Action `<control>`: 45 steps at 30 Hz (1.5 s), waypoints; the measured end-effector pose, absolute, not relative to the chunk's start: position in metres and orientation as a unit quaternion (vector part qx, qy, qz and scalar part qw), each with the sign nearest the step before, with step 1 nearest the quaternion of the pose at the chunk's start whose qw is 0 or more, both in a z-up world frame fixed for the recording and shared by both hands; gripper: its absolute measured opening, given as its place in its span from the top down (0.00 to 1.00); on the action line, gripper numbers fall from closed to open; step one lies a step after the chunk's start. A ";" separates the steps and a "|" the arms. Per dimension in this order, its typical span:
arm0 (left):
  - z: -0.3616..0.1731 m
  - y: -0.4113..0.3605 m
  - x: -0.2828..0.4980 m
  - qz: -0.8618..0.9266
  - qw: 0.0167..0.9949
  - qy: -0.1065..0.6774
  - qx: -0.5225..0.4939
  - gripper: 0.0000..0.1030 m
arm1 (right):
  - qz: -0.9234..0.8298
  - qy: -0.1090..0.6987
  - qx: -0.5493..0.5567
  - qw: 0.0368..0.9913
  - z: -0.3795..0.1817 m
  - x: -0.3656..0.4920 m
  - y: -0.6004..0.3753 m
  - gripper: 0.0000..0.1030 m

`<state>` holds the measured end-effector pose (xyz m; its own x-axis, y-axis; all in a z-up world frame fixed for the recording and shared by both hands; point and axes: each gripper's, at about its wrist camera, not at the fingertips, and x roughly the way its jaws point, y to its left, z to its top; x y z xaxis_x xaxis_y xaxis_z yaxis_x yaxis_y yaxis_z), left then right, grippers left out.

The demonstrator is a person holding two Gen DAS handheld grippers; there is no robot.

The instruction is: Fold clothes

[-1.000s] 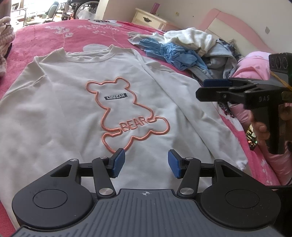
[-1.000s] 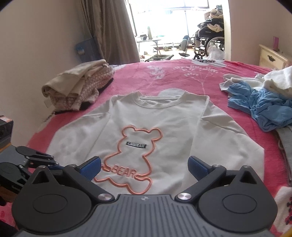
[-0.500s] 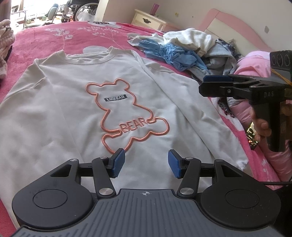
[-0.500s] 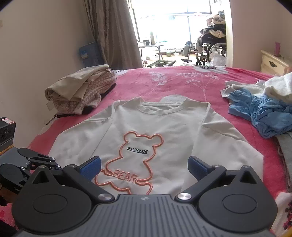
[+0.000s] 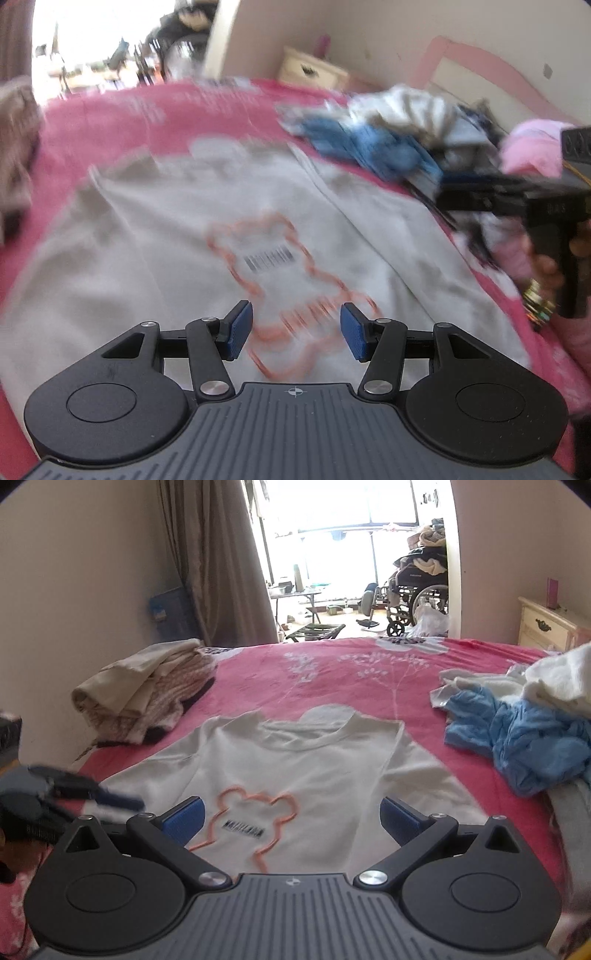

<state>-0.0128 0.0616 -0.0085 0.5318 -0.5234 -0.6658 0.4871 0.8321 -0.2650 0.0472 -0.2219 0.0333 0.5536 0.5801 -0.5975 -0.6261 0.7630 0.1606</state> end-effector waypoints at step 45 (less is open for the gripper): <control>-0.067 0.069 0.235 -0.227 0.899 0.363 0.091 0.87 | 0.422 0.428 -0.160 0.783 -0.065 0.311 -0.110 0.89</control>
<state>0.2348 0.0694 -0.0674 0.6326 -0.3424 -0.6947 0.4742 0.8804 -0.0022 0.3109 -0.1095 -0.0655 0.2775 0.5239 -0.8053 -0.7978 0.5927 0.1107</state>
